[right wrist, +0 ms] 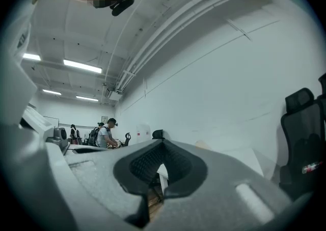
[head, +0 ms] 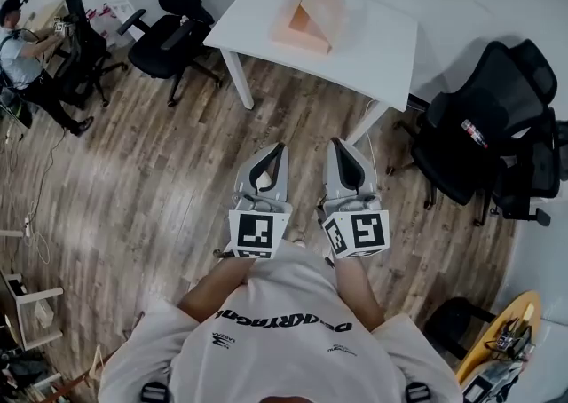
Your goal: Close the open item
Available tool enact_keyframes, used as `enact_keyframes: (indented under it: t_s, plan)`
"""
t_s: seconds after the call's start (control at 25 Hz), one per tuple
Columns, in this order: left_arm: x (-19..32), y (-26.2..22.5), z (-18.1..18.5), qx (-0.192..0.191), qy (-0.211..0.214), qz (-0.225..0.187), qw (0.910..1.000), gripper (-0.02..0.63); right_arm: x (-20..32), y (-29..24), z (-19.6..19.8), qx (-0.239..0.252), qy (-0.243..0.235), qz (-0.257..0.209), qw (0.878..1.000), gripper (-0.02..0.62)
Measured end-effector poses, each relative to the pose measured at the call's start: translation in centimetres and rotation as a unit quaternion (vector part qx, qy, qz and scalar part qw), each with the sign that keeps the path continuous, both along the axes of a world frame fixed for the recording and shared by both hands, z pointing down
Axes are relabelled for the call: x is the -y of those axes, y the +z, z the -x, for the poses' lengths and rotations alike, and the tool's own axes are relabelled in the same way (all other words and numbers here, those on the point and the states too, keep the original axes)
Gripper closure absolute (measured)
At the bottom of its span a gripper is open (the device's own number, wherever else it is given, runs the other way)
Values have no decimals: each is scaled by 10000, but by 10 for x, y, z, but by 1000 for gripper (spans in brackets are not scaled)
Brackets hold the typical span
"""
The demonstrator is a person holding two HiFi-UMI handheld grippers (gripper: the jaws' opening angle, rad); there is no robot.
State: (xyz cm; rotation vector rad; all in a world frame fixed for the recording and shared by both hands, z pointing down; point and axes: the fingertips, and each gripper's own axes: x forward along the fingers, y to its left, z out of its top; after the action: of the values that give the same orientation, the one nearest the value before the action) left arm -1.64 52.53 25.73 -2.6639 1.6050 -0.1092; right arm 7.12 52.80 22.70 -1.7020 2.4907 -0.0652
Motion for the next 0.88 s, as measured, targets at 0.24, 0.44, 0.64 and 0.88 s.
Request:
enact_keyframes:
  t_s: [0.24,0.44,0.64,0.88]
  plan:
    - [82,4,8,-140,44,-2,9999,601,75,7,5,-59,69,32,10000,595]
    - [165,-5,12,-195,195,38,9996,601,157,1,4,-50,272,153,9995,595]
    - [236,-6,22,-213,330,127,9991,601,225,0,11,-50,458,232,9987,595]
    - [301,1,37,-253,453,283,9983,601,289,4,16,-50,709,369,9968,595]
